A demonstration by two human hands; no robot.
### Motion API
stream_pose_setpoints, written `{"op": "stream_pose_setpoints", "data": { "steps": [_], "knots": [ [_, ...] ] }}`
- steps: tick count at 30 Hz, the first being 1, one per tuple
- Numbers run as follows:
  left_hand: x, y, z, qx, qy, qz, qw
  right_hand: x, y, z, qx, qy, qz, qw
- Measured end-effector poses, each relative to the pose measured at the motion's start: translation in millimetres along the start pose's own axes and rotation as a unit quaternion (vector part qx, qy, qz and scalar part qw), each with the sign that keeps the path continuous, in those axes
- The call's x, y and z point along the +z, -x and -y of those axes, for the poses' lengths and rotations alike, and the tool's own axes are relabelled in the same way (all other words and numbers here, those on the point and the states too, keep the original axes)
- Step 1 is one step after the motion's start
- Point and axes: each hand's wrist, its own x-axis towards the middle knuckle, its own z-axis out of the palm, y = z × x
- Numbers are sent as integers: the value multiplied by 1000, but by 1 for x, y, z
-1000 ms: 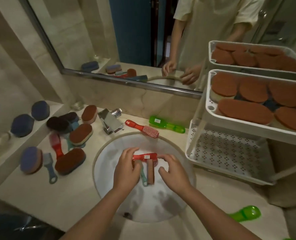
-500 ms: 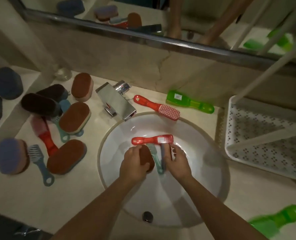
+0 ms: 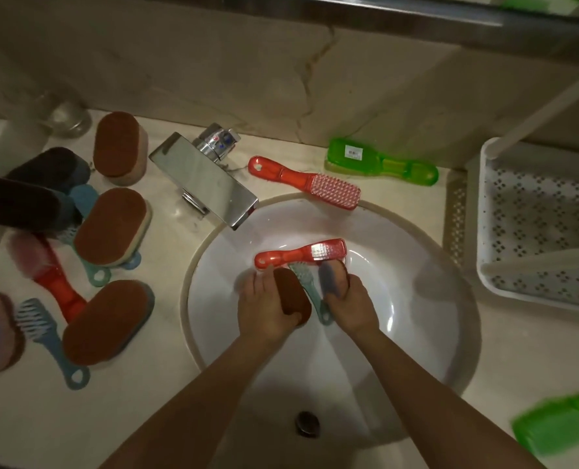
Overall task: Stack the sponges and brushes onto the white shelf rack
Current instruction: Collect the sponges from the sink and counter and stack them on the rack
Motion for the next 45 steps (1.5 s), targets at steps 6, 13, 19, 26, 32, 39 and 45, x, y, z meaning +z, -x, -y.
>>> {"op": "stream_pose_setpoints", "data": {
  "steps": [6,13,19,26,32,39,45],
  "knots": [
    [-6,3,-14,57,2,36,998,-8,10,-2,16,-5,-35,999],
    [-13,12,-34,52,137,63,987,-30,28,-1,39,-82,-24,996],
    [-18,32,-51,-52,387,14,920,-52,55,6,29,-165,-3,986],
    [-29,83,-79,-86,509,-68,854,-95,102,0,-35,-211,0,977],
    [-37,150,-124,-37,547,-83,832,-143,162,-17,-112,-259,-1,959],
    [-48,197,-165,1,567,-95,818,-187,210,-38,-114,-310,29,943],
    [-61,237,-198,48,534,-121,835,-223,242,-61,-148,-343,38,927]
  ]
}}
